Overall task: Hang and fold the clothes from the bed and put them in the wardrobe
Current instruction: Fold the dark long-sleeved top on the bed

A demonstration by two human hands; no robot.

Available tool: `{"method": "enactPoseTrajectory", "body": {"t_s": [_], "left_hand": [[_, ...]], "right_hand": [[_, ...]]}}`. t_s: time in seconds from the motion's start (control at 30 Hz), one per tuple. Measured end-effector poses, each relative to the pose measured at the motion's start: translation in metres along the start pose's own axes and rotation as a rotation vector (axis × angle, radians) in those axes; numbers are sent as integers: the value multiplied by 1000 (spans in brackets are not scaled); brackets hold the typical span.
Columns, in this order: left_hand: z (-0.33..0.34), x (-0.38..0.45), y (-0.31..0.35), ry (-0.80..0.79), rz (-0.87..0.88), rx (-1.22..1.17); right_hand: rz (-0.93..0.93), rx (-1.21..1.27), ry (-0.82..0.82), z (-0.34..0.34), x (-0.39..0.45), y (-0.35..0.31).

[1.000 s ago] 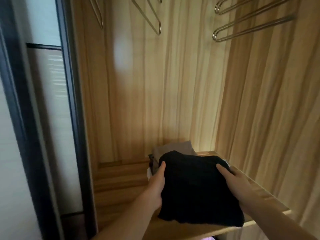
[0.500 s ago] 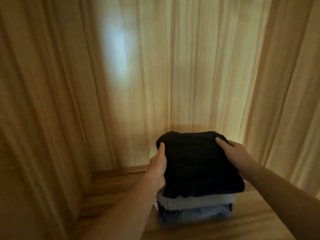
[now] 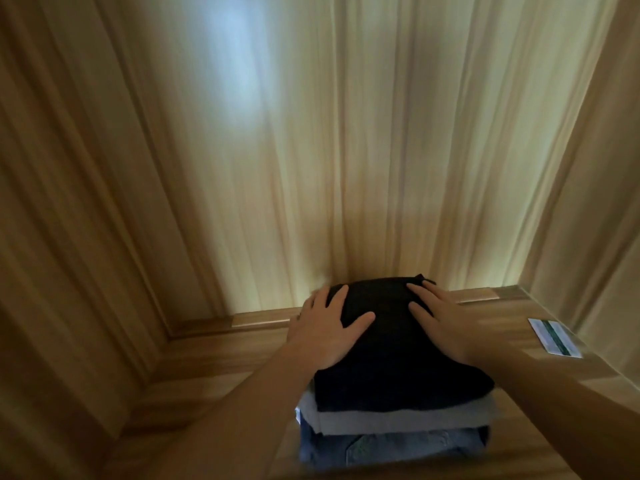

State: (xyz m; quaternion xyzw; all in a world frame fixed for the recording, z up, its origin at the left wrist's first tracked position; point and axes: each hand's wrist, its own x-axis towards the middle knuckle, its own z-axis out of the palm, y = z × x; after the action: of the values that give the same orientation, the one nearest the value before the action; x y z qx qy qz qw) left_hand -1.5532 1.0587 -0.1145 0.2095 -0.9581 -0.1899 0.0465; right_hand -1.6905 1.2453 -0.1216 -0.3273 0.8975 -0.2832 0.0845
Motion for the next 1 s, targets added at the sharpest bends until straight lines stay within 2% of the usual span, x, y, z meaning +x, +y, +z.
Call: {"method": "enactPoseTrajectory", "body": {"t_s": [0.13,0.27,0.43,0.57,0.7,0.83,1.0], "left_hand": [[-1,11,-4,-78,-55,-83],[-6,10,-3,-81,-55,-44],[-17,-14,0,36,2,143],[-35,-48,11,129,51,149],[-57,-101,35,116,169,99],[-68,-157,43,145,395,99],[-78,-220,47,180,536,72]], "right_hand": [[49,25,-108,1,16,-1],[47,35,-95,-6,9,-7],[57,-20,-7,-21,-29,-24],[49,-60,37,-40,-78,-42],[73,-149,155,-62,-144,-72],[121,-180,252,-73,-218,-99],[105,-201,278,-79,-295,-121]]}}
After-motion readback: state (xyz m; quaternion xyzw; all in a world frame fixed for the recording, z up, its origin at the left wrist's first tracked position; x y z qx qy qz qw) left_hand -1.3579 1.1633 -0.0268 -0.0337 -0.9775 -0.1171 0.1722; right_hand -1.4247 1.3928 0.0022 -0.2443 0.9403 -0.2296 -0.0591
